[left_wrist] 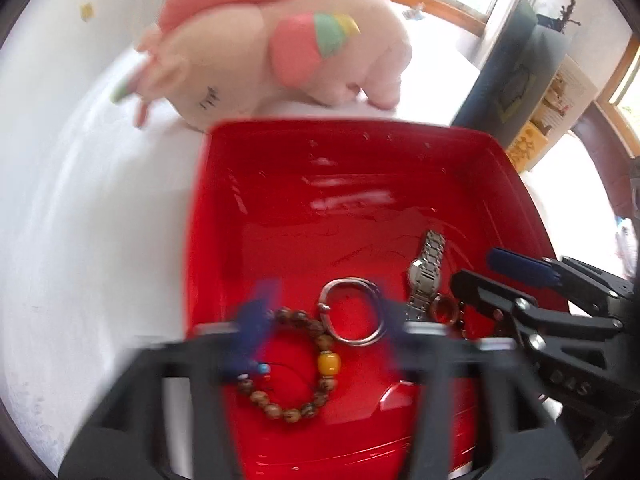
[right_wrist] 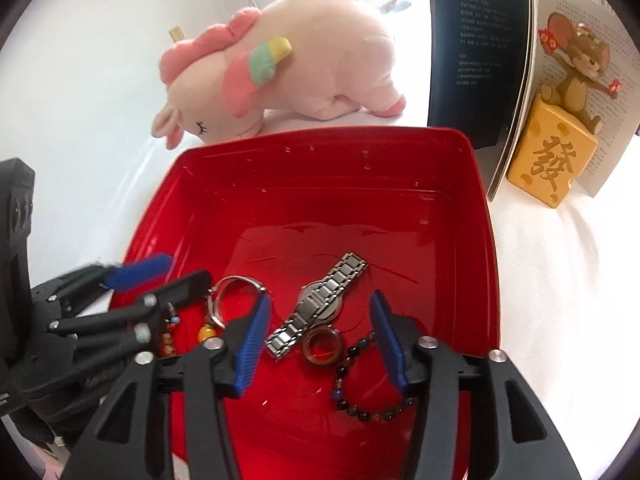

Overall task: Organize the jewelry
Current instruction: 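Open the left tool and the right tool, dropping bangle and watch into the box, then withdraw both open tools from the box toward the remaining jewelry, then grasp the silver chain with the right tool while the left tool grasps the black-cord tassel, then carry the chain and tassel over the red box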

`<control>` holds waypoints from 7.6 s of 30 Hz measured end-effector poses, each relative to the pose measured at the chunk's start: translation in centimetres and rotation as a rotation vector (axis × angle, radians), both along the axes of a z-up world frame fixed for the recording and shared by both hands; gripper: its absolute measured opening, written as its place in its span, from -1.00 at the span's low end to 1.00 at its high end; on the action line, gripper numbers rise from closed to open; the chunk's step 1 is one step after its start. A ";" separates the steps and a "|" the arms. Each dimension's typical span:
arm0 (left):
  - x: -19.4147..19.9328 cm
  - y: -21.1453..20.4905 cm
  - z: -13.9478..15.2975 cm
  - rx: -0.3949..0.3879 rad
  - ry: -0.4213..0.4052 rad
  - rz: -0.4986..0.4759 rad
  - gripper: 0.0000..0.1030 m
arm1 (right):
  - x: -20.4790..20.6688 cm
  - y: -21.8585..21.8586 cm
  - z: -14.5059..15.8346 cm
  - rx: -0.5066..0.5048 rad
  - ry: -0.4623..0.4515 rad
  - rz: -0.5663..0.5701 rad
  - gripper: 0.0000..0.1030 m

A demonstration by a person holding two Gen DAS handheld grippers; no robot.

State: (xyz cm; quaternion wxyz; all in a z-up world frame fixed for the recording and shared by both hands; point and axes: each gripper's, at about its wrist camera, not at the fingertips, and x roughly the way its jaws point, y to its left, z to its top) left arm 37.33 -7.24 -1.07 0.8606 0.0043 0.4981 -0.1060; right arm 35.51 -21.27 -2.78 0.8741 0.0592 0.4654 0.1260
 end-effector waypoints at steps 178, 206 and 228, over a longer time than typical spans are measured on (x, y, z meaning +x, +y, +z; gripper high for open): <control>-22.1 -10.5 -5.2 0.029 0.147 -0.417 -0.79 | -21.5 -12.2 -5.1 0.112 0.001 -0.124 -0.82; -22.1 -2.8 3.0 -0.199 0.008 -0.288 -0.82 | -22.2 -9.2 -3.4 0.115 -0.046 -0.039 -0.76; -15.3 1.7 11.4 -0.192 -0.117 -0.172 -0.82 | -18.6 -6.1 11.3 0.117 -0.257 0.056 -0.76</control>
